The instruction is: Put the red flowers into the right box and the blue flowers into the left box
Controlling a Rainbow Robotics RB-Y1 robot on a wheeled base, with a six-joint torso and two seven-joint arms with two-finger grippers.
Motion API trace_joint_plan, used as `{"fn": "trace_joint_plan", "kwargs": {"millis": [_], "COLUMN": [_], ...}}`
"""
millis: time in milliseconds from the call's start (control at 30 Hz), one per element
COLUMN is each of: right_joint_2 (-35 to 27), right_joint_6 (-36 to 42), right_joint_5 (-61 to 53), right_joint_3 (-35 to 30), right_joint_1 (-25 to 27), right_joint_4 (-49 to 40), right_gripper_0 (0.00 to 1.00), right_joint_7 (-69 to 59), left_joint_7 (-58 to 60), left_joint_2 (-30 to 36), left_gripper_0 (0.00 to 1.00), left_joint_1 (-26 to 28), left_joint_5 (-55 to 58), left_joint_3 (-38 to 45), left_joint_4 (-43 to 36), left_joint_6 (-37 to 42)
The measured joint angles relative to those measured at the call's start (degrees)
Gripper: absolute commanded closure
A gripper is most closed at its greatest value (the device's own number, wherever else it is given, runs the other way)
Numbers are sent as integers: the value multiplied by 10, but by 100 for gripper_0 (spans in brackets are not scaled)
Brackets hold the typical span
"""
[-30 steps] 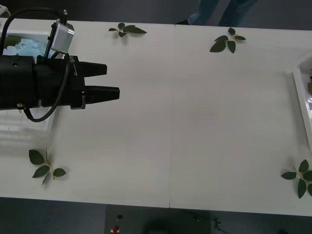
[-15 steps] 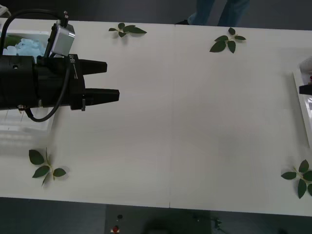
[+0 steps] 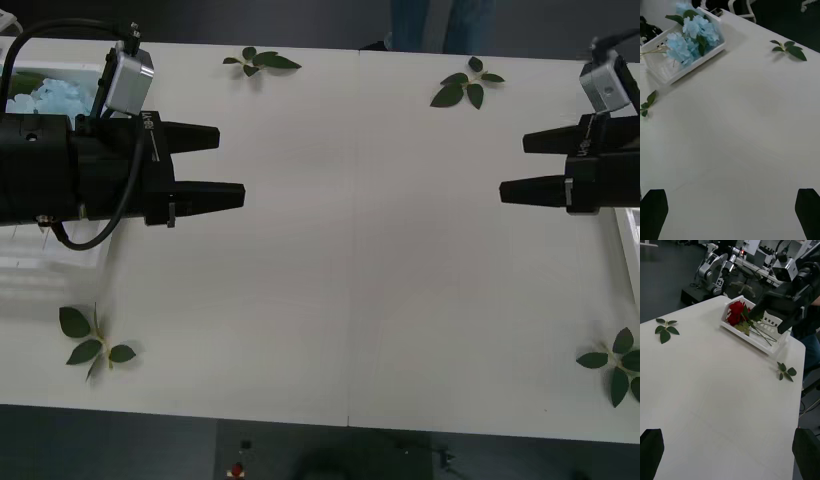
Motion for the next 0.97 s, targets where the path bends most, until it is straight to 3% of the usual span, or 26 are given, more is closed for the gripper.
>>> {"fn": "trace_joint_plan", "kwargs": {"millis": [433, 967], "right_joint_2": [0, 0], "right_joint_6": [0, 6], "right_joint_5": [-18, -18], "right_joint_3": [-20, -20], "right_joint_1": [0, 0], "right_joint_4": [-72, -80], "right_gripper_0": [0, 0], "right_joint_7": [23, 25], "left_joint_7": [0, 0], "left_joint_2": [-2, -2], "left_gripper_0": [0, 0], "left_joint_1": [0, 0], "left_joint_5": [0, 0], "left_joint_3": [0, 0], "left_joint_4": [0, 0], "left_joint_6": [0, 0]}}
